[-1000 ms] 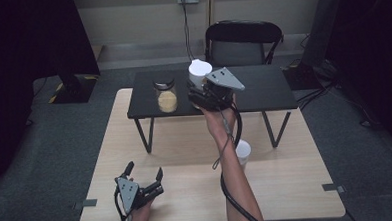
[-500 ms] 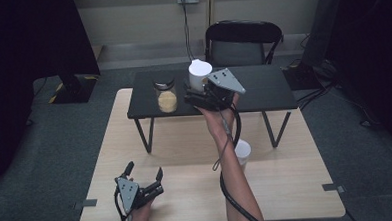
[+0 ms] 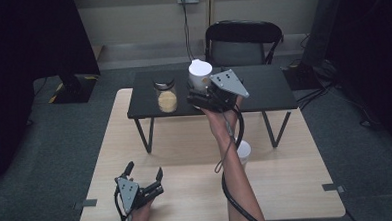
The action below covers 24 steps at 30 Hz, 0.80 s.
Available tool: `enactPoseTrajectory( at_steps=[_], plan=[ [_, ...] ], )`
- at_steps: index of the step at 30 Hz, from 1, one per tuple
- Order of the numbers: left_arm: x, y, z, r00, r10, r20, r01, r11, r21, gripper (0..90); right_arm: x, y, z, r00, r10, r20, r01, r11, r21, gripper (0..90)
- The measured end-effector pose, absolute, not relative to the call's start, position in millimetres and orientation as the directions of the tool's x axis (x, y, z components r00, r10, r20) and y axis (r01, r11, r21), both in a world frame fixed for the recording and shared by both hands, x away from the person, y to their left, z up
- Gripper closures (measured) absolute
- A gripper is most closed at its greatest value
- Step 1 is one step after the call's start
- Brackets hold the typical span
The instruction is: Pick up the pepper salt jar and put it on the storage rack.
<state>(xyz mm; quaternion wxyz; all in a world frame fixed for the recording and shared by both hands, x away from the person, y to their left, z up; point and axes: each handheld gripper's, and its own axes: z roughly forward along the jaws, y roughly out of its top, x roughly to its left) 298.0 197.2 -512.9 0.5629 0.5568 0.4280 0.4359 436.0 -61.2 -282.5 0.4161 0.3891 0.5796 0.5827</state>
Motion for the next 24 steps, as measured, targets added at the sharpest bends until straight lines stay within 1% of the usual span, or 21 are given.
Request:
enactPoseTrajectory(
  at_steps=[3,14,21,24],
  plan=[
    [298,197,-513,0.253,0.967,0.004,-0.014,0.0,1.0,2.2,433,-60,-282,-0.347,0.937,-0.05,-0.056,0.033,0.998,0.0],
    [298,197,-513,0.252,0.968,0.004,-0.014,0.0,1.0,2.2,427,-64,-280,-0.355,0.935,-0.017,-0.045,0.001,0.999,0.0],
    [298,197,-513,0.251,0.968,0.004,-0.014,0.0,1.0,2.2,420,-71,-282,-0.358,0.934,0.001,-0.058,-0.024,0.998,0.0],
    [298,197,-513,0.25,0.968,0.004,-0.014,-0.001,1.0,2.2,417,-73,-284,-0.349,0.937,-0.011,-0.065,-0.013,0.998,0.0]
  ],
)
